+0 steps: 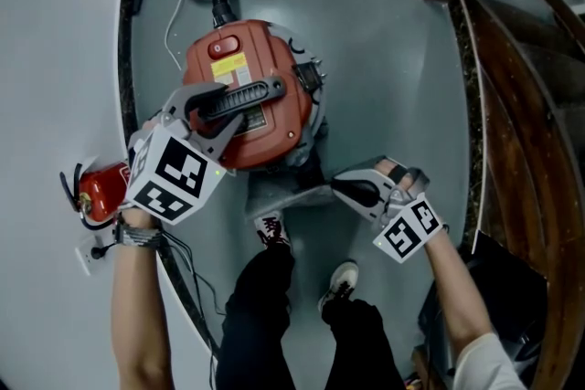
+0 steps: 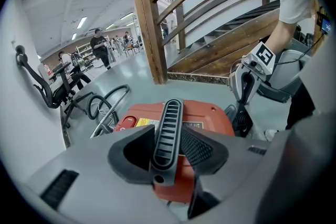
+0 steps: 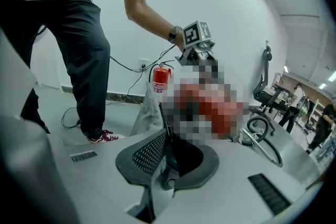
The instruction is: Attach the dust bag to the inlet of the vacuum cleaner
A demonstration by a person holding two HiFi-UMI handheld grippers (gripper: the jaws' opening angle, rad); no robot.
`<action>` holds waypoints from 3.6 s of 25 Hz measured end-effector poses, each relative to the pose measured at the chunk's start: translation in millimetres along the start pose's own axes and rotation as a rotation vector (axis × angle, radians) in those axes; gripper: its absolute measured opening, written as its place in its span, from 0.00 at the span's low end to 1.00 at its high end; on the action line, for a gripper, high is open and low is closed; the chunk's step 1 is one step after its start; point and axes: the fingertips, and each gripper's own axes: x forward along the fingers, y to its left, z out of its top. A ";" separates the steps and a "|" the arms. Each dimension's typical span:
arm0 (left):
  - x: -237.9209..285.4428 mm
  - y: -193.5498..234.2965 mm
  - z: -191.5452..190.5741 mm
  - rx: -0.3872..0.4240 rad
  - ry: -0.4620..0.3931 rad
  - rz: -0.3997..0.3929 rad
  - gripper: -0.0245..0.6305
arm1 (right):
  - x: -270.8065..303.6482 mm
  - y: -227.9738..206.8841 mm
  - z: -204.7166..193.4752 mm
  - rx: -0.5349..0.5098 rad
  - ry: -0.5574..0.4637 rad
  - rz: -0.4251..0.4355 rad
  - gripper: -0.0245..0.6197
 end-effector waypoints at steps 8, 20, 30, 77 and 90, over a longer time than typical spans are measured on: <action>0.4 -0.1 -0.6 -0.005 -0.004 0.006 0.27 | -1.9 4.2 1.8 0.052 -0.023 -0.009 0.10; -1.9 1.0 0.8 -0.016 -0.052 0.035 0.28 | -9.5 8.5 2.9 0.073 -0.017 -0.023 0.14; -14.1 3.2 5.2 -0.038 -0.122 0.095 0.29 | -27.4 6.8 6.2 0.122 -0.019 -0.072 0.15; -442.0 -130.8 254.6 -0.368 -0.537 0.472 0.04 | -403.6 -72.1 391.5 0.342 -0.350 -0.608 0.08; -557.0 -171.0 335.4 -0.332 -0.688 0.541 0.04 | -505.5 -51.7 484.6 0.310 -0.391 -0.662 0.08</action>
